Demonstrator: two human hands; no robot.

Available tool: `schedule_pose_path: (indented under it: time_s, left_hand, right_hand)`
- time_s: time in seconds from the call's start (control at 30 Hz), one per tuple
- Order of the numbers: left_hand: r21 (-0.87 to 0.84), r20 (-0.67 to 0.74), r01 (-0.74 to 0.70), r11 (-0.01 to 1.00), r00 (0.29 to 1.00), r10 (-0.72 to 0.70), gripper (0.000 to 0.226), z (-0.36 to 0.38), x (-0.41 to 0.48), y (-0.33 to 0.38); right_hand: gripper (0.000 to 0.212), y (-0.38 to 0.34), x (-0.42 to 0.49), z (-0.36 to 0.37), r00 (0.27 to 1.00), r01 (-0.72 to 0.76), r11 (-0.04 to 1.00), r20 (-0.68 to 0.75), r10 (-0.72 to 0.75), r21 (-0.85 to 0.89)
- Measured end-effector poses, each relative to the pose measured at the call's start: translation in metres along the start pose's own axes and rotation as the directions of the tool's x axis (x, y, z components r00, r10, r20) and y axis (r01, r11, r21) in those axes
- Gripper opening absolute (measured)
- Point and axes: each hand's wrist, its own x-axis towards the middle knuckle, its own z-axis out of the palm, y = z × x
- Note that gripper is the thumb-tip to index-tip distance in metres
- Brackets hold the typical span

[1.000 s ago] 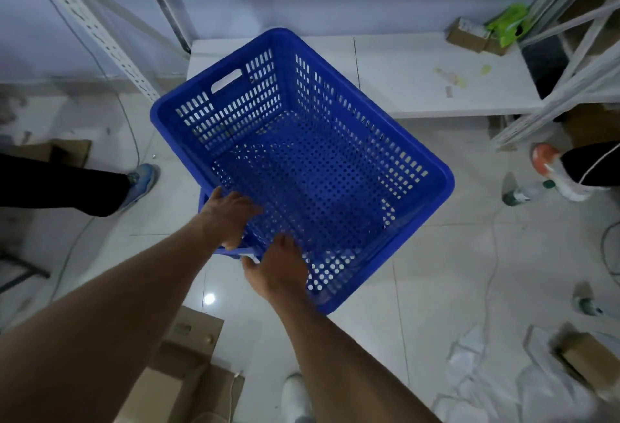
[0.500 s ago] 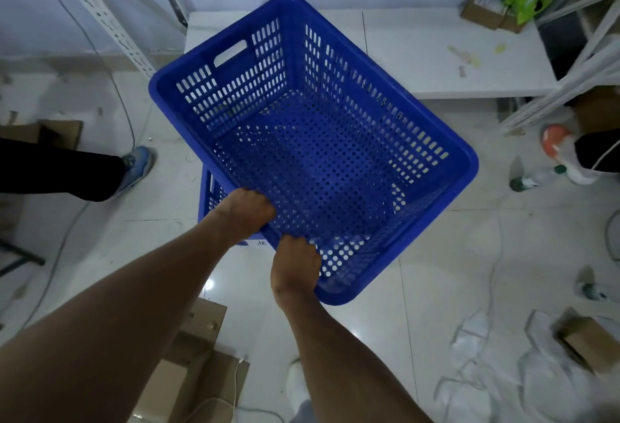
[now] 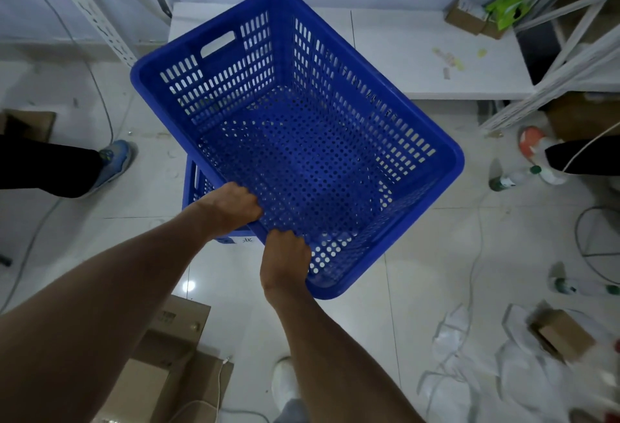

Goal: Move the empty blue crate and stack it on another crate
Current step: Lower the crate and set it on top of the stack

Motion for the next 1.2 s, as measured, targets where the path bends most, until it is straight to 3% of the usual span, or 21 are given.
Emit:
schedule_pose_path:
  time_s: [0.13, 0.23, 0.37, 0.6, 0.83, 1.03, 1.2]
  left_hand:
    - [-0.070, 0.022, 0.045, 0.997, 0.999, -0.044, 0.028, -0.006, -0.001, 0.001]
    - [0.013, 0.004, -0.025, 1.000, 1.000, 0.025, 0.032, -0.013, -0.004, 0.003]
    - [0.061, 0.035, -0.016, 0.998, 0.999, 0.014, 0.028, -0.027, -0.003, 0.007]
    - [0.025, 0.086, 0.085, 0.996, 0.992, -0.087, 0.028, -0.046, 0.002, 0.043]
    - [-0.123, 0.137, 0.250, 0.960, 0.963, -0.233, 0.028, -0.057, 0.023, 0.084]
    - [-0.228, 0.135, 0.377, 0.898, 0.925, -0.354, 0.031, -0.069, 0.047, 0.096]
    - [-0.262, 0.115, 0.403, 0.877, 0.915, -0.386, 0.032, -0.078, 0.063, 0.098]
  right_hand:
    - [0.008, 0.000, -0.002, 0.000, 0.998, -0.010, 1.000, -0.055, 0.011, 0.006]
    - [0.007, 0.007, -0.006, -0.004, 0.996, 0.022, 0.999, -0.088, -0.019, 0.035]
    - [0.007, 0.020, -0.014, -0.020, 0.997, 0.002, 0.998, -0.083, 0.003, 0.066]
    - [0.032, 0.059, -0.019, -0.025, 0.982, 0.056, 0.988, -0.186, -0.029, 0.141]
    - [0.036, 0.113, -0.003, -0.026, 0.963, 0.169, 0.983, -0.202, -0.179, -0.068]
    - [0.040, 0.139, 0.030, -0.049, 0.976, 0.195, 0.936, -0.036, -0.214, -0.293]
    - [0.030, 0.152, 0.048, -0.069, 0.965, 0.242, 0.895, -0.001, -0.261, -0.374]
